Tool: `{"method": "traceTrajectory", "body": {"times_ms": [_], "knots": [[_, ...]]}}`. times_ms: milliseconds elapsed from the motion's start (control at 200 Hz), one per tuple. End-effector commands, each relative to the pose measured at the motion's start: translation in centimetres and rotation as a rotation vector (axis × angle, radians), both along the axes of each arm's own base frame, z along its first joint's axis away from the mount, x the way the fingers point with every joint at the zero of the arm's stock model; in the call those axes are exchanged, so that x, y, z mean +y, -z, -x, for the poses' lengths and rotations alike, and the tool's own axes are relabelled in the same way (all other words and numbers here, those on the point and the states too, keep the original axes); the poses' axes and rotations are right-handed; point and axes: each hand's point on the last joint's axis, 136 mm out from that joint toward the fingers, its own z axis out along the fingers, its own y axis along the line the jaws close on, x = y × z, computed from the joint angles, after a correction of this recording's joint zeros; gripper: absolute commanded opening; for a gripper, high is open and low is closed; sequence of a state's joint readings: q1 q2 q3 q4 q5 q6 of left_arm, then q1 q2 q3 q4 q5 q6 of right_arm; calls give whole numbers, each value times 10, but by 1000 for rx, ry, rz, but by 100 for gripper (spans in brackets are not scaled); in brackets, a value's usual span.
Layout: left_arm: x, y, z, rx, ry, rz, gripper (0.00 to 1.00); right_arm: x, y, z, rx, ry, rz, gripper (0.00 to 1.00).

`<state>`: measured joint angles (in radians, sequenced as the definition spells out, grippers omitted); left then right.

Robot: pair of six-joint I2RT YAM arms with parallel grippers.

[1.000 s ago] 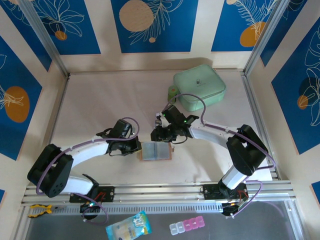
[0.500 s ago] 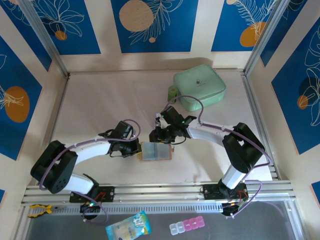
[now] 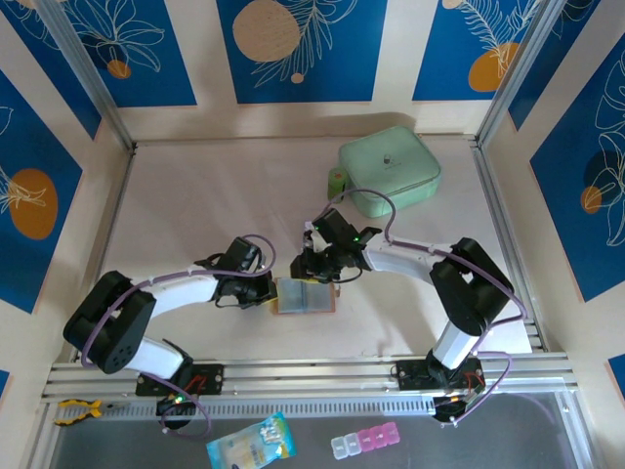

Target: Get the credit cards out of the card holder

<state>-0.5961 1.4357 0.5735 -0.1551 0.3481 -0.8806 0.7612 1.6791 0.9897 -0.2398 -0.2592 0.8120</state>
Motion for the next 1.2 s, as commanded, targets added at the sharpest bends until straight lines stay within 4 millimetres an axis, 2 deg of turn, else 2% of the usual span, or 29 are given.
{"method": "traceTrajectory", "body": {"times_ms": [0, 135, 650, 890, 1195], "knots": [[7, 10, 13, 31, 12, -29, 2, 6, 7, 14, 81, -7, -34, 40], [11, 12, 15, 33, -1, -35, 2, 10, 10, 21, 105, -27, -45, 40], [16, 13, 20, 31, -18, -41, 3, 17, 26, 27, 163, -51, -32, 40], [16, 12, 19, 30, -19, -40, 3, 21, 31, 30, 174, -73, -20, 36], [20, 14, 21, 33, -24, -56, 3, 5, 42, 28, 163, -41, 81, 36]]}}
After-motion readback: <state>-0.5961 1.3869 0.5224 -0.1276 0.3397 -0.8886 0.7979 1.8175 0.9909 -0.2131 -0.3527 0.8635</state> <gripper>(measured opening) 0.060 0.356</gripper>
